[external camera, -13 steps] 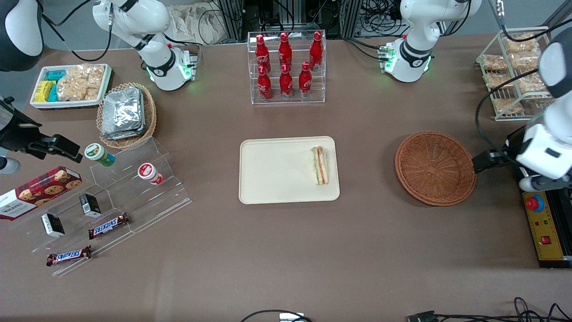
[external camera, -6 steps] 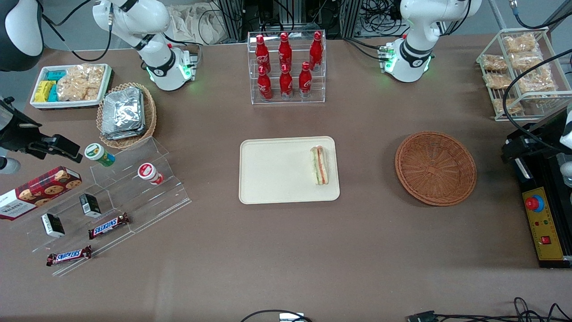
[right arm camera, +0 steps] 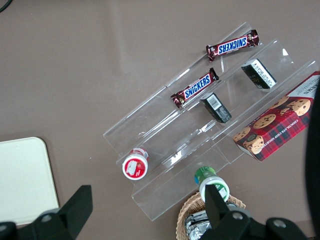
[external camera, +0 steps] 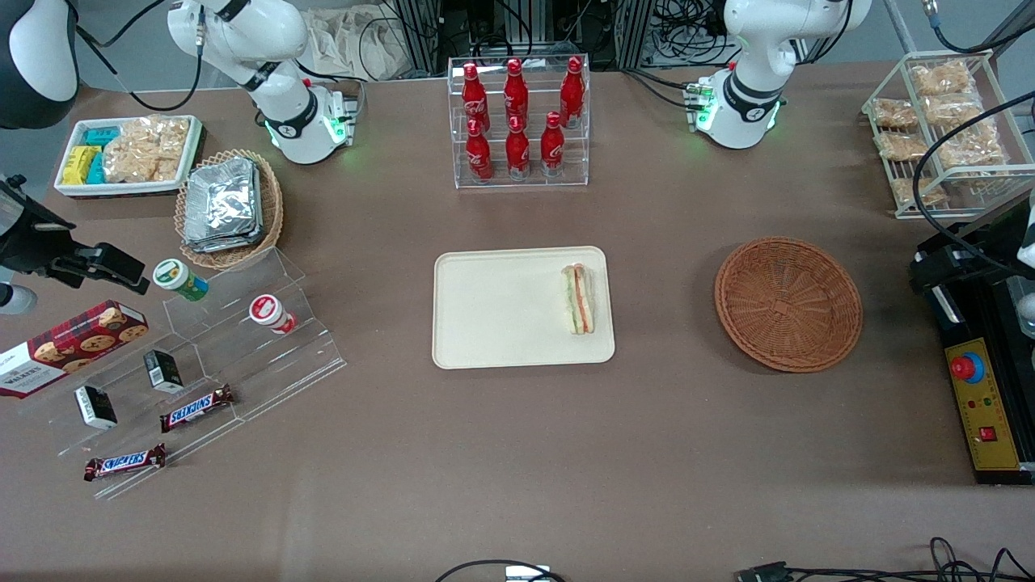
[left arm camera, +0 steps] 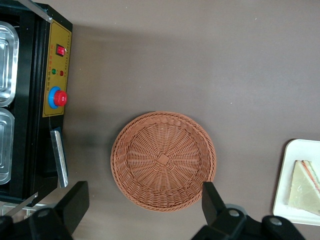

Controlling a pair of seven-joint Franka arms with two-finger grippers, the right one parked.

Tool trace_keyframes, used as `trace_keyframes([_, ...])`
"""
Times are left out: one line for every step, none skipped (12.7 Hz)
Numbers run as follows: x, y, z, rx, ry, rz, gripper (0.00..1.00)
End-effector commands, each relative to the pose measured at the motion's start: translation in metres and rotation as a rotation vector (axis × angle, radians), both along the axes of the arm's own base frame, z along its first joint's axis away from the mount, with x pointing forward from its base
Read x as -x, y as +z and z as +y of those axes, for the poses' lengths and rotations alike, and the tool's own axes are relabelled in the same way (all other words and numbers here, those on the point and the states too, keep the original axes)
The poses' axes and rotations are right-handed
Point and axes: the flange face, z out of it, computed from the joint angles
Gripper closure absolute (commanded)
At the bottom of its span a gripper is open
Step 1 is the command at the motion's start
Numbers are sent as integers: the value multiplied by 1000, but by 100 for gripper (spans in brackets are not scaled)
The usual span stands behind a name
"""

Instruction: Place sandwich from basket to tray

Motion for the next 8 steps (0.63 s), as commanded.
trace_keyframes([6,6,-11,-4,-18,5,0])
trace_keyframes([6,7,-12,-2,-24,5,0])
trace_keyframes([6,9,-14,-5,-33,4,0])
trace_keyframes([7,6,-19,-4,-49,22,0])
trace_keyframes([8,5,-39,-6,-83,27,0])
trace_keyframes([9,6,-46,-6,-81,25,0])
trace_keyframes([9,6,-47,-6,-81,28,0])
trace_keyframes([11,5,-46,-5,-82,39,0])
